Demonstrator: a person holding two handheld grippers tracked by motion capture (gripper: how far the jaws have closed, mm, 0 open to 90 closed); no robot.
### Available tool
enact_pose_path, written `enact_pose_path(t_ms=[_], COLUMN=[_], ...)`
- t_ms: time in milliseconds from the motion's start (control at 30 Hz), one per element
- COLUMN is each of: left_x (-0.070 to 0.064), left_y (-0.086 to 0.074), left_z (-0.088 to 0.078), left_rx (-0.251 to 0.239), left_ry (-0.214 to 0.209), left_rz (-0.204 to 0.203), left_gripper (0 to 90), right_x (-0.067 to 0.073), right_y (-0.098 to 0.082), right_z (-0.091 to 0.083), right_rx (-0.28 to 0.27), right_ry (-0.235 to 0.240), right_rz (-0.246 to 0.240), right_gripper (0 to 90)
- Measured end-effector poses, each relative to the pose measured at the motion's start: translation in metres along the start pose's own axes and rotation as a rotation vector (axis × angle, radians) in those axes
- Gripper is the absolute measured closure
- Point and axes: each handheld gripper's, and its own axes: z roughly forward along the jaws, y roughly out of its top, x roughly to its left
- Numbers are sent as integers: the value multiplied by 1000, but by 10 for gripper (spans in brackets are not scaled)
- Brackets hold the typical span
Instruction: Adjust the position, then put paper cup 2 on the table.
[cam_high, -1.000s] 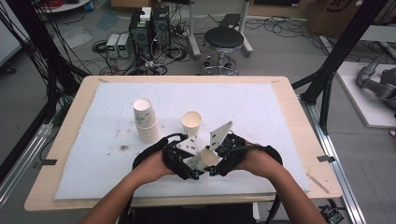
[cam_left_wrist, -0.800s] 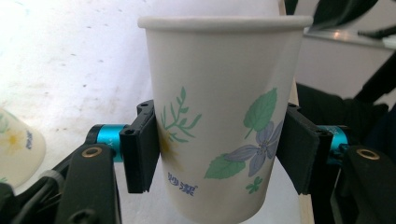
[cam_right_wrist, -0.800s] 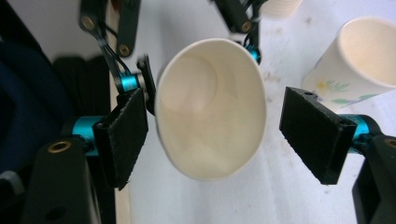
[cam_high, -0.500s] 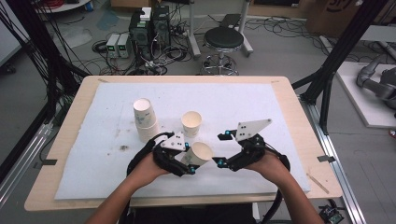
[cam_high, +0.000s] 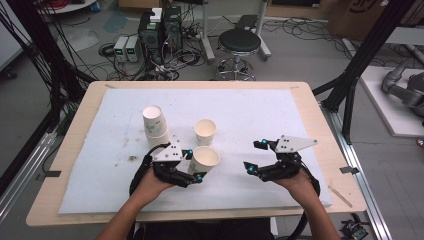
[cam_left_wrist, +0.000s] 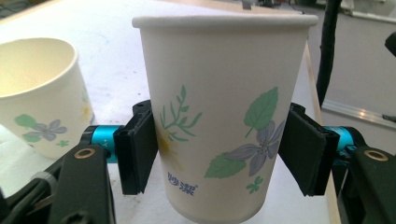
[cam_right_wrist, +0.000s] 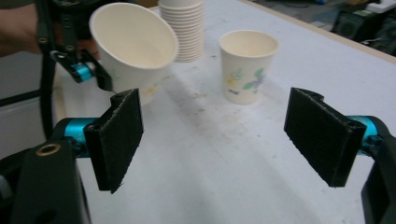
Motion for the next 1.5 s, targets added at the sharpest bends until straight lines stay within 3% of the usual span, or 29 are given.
enact_pose_path(t_ms=[333,633,800,1000,1200,1367,1500], left_x=[4,5,6,8,8,10,10], left_y=[-8,-8,-9,-9,-9,-5,0], left_z=[-9,-21,-28,-32,-28,-17,1], left_rx=[-134,-235,-300,-308,-300,-303,-296], left_ry=[51,113,151,173,168,161,152], left_rz=[-15,-5,-38,-44,-46,-52,-36], left_gripper=[329,329,330,328,326,326,326], right_x=[-12,-16,-17,-16,-18,-19,-21], right_y=[-25,-27,-27,-27,-27,-27,-27], right_z=[-16,-22,-25,-26,-28,-29,-33], right_rx=[-42,-69,-75,-71,-72,-76,-84], right_ry=[-128,-174,-186,-188,-195,-204,-220], right_rz=[57,75,79,74,76,83,85], right_gripper=[202,202,202,203,202,202,202])
